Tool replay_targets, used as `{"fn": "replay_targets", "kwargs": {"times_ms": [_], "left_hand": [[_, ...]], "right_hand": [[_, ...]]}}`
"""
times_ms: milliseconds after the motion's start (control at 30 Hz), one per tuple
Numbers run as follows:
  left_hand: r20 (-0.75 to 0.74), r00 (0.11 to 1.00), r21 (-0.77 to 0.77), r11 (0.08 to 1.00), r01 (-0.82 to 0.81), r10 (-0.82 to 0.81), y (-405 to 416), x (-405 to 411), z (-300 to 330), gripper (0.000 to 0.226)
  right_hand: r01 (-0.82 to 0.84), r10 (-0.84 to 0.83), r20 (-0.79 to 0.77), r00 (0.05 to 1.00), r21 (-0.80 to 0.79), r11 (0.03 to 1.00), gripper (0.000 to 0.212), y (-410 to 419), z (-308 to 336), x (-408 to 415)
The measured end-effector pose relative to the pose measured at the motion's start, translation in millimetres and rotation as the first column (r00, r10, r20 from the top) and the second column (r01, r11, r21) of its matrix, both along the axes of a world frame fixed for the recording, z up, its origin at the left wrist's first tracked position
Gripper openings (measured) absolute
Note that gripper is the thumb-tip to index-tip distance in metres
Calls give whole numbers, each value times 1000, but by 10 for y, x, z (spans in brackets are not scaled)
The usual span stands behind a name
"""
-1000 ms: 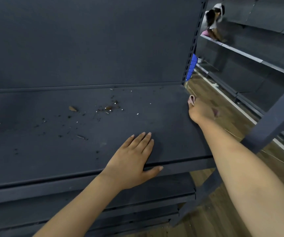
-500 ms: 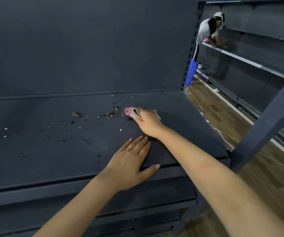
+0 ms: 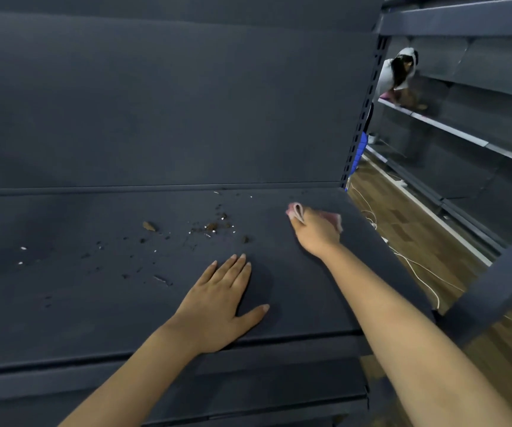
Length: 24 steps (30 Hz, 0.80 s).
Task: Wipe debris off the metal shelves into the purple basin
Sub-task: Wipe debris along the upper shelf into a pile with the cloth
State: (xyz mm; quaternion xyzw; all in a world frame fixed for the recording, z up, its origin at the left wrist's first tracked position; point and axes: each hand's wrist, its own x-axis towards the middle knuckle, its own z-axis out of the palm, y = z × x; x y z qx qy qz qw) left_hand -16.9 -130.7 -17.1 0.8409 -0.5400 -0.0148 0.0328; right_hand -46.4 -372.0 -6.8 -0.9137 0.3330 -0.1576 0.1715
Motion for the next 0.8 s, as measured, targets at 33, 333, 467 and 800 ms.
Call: {"fn": "replay_targets", "kwargs": {"times_ms": [33, 333, 467, 800], "left_hand": [[2, 1000, 5, 1000, 7, -7, 0, 2, 5, 129], [-64, 997, 76, 996, 37, -33, -24, 22, 108, 104], [9, 1000, 71, 997, 27, -28, -68, 164, 123, 110], [55, 998, 50, 999, -14, 11, -87, 234, 44, 91]], "right_hand": [[-52, 52, 11, 999, 37, 998, 39, 125, 16, 79], [-363, 348, 119, 930, 142, 921, 34, 612, -32, 403], [-147, 95, 265, 960, 184, 972, 41, 136, 140, 281], [307, -317, 60, 946, 140, 941, 37, -887, 27, 170]]}}
